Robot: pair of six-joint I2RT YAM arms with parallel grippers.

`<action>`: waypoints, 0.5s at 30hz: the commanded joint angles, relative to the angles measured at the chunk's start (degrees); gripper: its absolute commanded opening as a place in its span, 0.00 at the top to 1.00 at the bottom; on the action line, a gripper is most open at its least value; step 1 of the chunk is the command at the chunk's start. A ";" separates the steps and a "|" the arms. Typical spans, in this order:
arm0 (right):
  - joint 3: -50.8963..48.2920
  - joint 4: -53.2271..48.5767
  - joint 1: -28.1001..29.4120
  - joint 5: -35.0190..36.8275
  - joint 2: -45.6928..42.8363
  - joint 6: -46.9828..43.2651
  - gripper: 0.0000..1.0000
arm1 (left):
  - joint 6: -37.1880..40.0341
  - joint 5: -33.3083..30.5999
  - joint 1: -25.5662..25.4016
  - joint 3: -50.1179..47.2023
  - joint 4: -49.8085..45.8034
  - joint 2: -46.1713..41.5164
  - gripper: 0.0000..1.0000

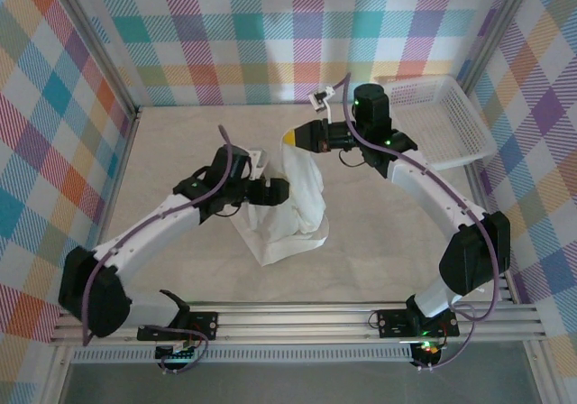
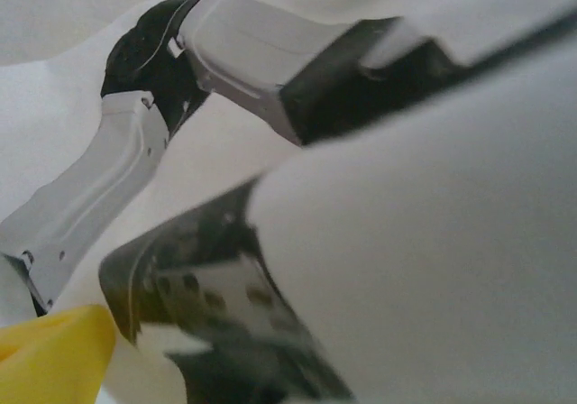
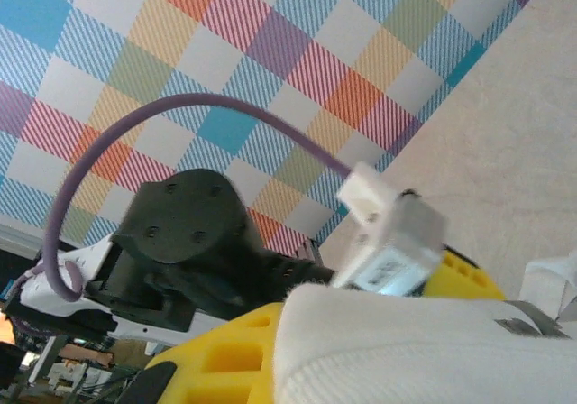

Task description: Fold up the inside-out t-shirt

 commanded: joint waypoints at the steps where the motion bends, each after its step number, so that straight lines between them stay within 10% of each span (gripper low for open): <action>1: -0.23 -3.36 -1.20 2.81 -1.65 -0.82 1.00 | -0.66 -2.07 -0.33 4.72 3.37 2.50 0.13; 4: 2.10 -11.37 -4.80 6.43 1.17 -1.58 1.00 | -1.73 3.33 1.38 5.45 3.65 2.27 1.00; 9: 9.03 -25.88 -10.08 16.49 11.42 -16.38 0.91 | -15.76 29.05 7.67 2.04 17.35 0.83 1.00; 15: 10.89 -28.94 -10.30 26.68 12.33 -21.36 0.59 | -14.71 27.17 8.32 1.80 11.89 -0.79 1.00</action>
